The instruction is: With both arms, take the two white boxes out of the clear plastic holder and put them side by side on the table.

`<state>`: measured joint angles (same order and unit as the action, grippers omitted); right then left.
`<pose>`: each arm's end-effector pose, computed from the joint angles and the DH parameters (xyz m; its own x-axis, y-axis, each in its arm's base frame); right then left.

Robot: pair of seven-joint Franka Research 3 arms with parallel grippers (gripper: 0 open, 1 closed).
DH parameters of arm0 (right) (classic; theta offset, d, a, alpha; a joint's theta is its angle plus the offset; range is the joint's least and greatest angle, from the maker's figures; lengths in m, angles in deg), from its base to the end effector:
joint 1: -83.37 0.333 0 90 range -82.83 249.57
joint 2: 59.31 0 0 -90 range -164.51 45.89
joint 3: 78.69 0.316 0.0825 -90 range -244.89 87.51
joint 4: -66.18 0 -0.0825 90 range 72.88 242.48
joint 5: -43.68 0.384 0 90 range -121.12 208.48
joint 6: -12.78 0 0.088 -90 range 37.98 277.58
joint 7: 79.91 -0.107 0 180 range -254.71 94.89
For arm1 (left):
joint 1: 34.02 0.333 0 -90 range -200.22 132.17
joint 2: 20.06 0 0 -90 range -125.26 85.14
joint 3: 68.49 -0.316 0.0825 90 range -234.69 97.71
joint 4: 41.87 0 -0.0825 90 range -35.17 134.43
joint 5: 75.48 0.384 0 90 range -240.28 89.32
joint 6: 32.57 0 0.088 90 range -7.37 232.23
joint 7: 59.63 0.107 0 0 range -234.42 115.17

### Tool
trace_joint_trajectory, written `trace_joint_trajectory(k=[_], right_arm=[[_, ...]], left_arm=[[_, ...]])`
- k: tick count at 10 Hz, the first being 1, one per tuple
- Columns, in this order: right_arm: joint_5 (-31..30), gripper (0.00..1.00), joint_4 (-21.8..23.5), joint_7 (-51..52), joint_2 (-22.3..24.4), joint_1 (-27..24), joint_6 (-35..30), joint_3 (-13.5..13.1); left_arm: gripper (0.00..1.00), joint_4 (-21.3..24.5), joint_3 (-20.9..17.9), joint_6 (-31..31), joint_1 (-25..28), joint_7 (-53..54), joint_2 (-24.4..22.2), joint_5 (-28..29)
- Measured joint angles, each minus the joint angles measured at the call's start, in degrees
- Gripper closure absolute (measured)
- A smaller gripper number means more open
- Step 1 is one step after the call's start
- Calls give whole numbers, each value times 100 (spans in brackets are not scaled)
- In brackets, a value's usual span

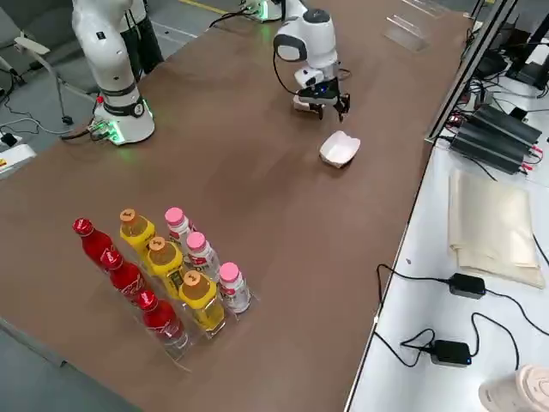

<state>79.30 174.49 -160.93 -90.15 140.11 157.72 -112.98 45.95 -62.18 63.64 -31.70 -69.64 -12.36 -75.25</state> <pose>0.5916 0.2694 0.2825 0.1855 -0.9742 -0.1284 -0.9615 -0.1529 -0.2284 0.6022 -0.0374 0.5748 0.9943 0.1056 0.0108 0.1055 -0.9943 0.0128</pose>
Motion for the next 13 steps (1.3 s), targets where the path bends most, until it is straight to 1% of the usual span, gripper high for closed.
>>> trace_joint_trajectory(k=[1, 2, 3, 5, 6, 8, 10, 11, 13], right_arm=[[0, 0, -86, 732, 78, -2, -466, -2], [4, 0, -200, 1527, 95, -8, -868, -14], [15, 0, -315, 2185, 104, -37, -1163, -27], [13, 0, -557, 3740, 176, -159, -1435, -38], [16, 0, -569, 4430, 199, -165, -1478, -37], [10, 0, -574, 5251, 199, -87, -1465, 16], [-31, 0, -559, 5858, 196, 172, -1204, 43], [-60, 0, -490, 6246, 190, 299, -1001, 50], [-68, 0, -146, 6806, 173, 525, -467, 64]], left_arm=[[0, 164, -182, -150, -170, 156, -271, 0], [0, 245, -239, -337, -233, 315, -459, 0], [0, 270, -268, -411, -263, 450, -543, 0], [0, 259, -286, -412, -243, 580, -566, 0], [0, 258, -296, -412, -230, 651, -566, 0], [0, 250, -319, -404, -227, 673, -566, 0], [0, 188, -319, -387, -228, 676, -566, 0], [0, 85, -324, -381, -227, 676, -569, 0], [0, -105, -334, -394, -229, 679, -574, 0]])
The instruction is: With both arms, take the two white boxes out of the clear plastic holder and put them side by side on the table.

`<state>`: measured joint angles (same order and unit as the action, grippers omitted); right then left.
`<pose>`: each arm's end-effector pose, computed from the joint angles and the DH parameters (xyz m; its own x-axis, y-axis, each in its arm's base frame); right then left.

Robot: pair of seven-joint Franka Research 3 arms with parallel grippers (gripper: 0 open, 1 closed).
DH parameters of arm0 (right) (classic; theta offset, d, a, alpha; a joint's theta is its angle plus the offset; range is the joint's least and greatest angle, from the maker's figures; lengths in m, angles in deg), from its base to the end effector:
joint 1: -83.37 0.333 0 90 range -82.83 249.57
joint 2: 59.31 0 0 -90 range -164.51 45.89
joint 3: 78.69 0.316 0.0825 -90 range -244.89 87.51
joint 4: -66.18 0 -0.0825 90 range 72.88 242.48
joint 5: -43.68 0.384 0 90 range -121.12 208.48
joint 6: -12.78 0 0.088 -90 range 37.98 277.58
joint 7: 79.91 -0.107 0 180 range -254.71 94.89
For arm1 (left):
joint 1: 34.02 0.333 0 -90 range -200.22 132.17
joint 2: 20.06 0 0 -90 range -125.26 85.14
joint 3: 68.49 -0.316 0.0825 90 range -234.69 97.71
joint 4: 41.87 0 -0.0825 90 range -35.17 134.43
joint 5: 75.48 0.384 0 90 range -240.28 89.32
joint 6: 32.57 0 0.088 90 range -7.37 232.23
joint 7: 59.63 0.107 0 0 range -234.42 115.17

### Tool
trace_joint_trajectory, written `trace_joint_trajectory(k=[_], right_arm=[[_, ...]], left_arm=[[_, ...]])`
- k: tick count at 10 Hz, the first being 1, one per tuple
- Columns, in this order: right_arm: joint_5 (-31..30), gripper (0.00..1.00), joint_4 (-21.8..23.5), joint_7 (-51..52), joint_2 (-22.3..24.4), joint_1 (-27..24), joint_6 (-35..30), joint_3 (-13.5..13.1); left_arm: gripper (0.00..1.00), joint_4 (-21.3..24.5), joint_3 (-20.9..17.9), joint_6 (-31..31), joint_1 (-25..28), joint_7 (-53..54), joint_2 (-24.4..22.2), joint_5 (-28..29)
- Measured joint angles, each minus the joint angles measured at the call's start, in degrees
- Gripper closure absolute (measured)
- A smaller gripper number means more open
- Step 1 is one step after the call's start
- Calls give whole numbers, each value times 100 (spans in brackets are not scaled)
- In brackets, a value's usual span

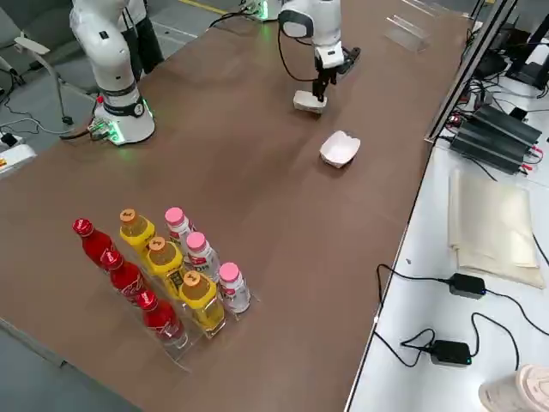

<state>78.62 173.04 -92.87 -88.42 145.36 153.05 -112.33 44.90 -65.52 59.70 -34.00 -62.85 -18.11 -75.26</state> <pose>0.5589 0.3363 0.2995 0.9885 -0.0980 0.1152 -0.0705 -0.9725 -0.2222 0.5690 -0.0284 0.6357 0.9981 0.0048 0.0620 0.0047 -1.0000 0.0014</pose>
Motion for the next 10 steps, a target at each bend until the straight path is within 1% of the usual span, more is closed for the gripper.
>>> trace_joint_trajectory(k=[2, 4, 6, 8, 9, 10], right_arm=[[-3, 0, 463, 139, -8, 217, 628, 22], [9, 0, 856, 134, -12, 421, 1252, 125], [297, 0, 1014, 64, -53, 491, 1408, 313], [552, 0, 1048, 50, -221, 499, 1596, 494], [637, 2, 1074, 23, -317, 503, 1726, 584], [674, 3, 1080, 9, -409, 506, 1811, 628]], left_arm=[[0, -13, 8, -4, -8, 2, 5, 0], [0, 20, 14, -19, -9, 2, 122, 0], [0, 19, 4, -12, 4, 2, 278, 0], [0, 14, 6, -8, -21, 3, 306, 22], [0, 2, 14, -6, -25, 3, 306, 28], [0, -4, 14, -4, -19, 3, 306, 28]])
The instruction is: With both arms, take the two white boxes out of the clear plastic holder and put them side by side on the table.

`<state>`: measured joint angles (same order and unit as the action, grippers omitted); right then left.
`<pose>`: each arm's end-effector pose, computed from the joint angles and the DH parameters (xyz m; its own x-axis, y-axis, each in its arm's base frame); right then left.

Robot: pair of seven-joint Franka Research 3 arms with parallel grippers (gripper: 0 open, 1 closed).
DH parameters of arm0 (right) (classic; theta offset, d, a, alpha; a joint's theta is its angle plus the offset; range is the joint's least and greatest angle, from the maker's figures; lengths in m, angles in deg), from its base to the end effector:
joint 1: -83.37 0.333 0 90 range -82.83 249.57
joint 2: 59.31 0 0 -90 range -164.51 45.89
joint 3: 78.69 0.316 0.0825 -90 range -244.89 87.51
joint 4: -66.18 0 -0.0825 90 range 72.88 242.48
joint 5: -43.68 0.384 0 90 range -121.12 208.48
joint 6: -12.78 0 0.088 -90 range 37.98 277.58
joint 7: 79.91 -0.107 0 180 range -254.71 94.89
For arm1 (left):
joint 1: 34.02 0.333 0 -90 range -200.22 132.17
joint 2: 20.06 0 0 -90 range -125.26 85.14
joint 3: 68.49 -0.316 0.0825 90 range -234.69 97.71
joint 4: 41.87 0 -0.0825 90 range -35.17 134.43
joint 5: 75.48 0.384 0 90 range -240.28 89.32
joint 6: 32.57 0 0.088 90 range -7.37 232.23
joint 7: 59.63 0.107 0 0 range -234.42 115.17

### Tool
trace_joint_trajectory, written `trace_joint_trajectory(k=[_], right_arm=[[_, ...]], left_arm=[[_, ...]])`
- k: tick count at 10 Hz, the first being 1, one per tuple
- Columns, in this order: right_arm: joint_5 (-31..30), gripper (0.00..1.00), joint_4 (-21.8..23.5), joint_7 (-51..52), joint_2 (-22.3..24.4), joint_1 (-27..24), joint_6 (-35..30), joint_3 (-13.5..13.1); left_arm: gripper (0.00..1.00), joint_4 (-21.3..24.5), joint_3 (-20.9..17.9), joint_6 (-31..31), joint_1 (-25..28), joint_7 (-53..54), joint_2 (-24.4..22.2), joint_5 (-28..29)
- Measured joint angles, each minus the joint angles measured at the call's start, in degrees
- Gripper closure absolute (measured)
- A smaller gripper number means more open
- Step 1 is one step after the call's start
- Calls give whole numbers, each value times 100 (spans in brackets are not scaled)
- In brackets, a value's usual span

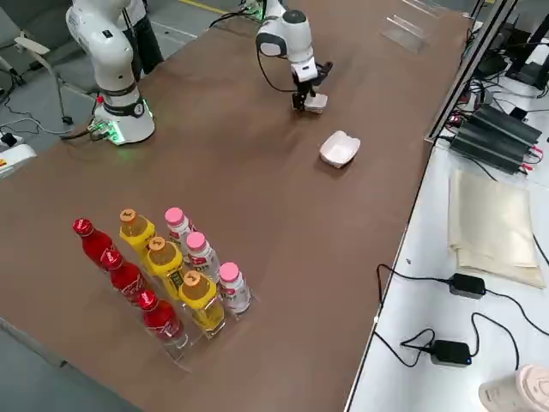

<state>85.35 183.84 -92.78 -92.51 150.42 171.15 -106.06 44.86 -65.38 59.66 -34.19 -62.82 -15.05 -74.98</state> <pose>0.4792 0.3690 0.2006 0.9799 -0.1018 0.1718 -0.0669 -0.9779 -0.1978 0.5842 -0.0312 0.6052 1.0000 -0.0017 0.0089 -0.0016 -1.0000 -0.0035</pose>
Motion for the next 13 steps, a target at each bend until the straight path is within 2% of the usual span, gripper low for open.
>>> trace_joint_trajectory(k=[1, 2, 4, 7, 8, 11, 13], right_arm=[[3, 11, 0, -5, -58, 2, 48, 13], [6, 30, 0, -18, -72, 3, 58, 14], [10, 44, -6, -48, -72, 8, 73, 14], [21, 92, -24, -207, -72, 20, 74, 10], [38, 98, -36, -354, -68, 20, 75, 5], [89, 98, -102, -1381, -49, -2, 44, -66], [105, 98, -212, -2139, 168, -294, -341, -161]], left_arm=[[0, -4, -8, 1, 10, 0, 0, 0], [0, -13, -24, 1, 34, 0, 0, 0], [0, -24, -45, 2, 71, 2, 0, 0], [0, -26, -42, 7, 75, 2, 0, 0], [0, -31, -44, 11, 91, 2, 0, -2], [0, -52, -41, 28, 104, 2, 0, -4], [0, -55, -33, 55, 87, 2, 0, -4]])
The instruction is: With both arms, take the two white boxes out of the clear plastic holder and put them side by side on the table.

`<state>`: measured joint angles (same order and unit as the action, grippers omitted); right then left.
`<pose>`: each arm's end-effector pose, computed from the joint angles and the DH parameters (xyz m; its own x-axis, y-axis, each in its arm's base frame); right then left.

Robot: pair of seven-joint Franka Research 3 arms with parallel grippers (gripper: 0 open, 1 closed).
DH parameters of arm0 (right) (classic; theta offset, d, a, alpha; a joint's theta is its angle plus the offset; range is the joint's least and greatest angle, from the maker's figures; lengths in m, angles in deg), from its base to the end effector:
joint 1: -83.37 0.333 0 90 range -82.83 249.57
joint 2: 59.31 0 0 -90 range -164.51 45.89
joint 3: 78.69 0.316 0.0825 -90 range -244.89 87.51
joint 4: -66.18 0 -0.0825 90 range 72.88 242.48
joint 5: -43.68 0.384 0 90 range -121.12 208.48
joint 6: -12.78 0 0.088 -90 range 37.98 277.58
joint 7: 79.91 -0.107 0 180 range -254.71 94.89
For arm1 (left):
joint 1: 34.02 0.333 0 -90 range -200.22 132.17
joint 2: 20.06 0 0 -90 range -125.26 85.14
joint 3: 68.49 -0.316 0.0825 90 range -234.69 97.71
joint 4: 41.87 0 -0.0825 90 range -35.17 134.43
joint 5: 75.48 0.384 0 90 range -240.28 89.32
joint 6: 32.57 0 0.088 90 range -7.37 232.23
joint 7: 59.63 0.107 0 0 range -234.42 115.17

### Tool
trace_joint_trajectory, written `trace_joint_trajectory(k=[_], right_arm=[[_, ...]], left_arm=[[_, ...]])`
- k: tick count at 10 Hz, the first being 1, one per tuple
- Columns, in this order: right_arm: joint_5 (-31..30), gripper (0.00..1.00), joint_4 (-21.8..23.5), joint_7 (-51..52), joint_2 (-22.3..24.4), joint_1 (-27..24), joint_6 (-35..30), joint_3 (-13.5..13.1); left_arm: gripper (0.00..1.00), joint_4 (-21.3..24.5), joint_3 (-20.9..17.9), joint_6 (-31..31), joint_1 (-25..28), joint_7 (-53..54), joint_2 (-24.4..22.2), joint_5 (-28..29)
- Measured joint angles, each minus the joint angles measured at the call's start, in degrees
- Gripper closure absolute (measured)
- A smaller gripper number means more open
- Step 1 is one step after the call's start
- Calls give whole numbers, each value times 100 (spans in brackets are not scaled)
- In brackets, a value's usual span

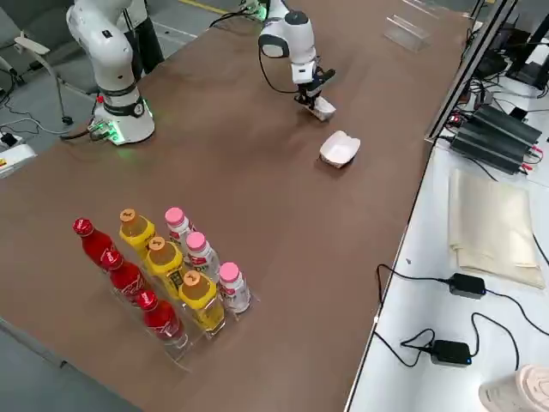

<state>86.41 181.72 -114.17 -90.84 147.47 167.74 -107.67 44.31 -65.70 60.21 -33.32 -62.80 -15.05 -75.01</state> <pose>0.5118 0.3456 0.2279 0.8547 -0.5160 0.0567 -0.4819 -0.8293 -0.2829 0.5860 -0.0193 0.6106 0.9994 0.0188 0.0280 0.0188 -0.9998 -0.0024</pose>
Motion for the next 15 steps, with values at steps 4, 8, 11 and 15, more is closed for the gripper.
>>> trace_joint_trajectory(k=[4, 8, 11, 15], right_arm=[[0, 98, -321, -178, 891, -1182, -1429, -114], [2, 98, -171, -1744, 1094, -1311, -1423, -821], [-8, 98, 165, -3121, 1021, -1313, -1212, -1283], [-1, 98, 1034, -3896, 735, -1288, 635, -1312]], left_arm=[[0, -3, 3, 22, -6, 0, 0, 0], [0, -3, 0, 24, -1, 0, 0, 0], [0, -7, 0, 25, 3, 0, 0, 0], [0, -13, -1, 25, 8, -2, 0, 0]])
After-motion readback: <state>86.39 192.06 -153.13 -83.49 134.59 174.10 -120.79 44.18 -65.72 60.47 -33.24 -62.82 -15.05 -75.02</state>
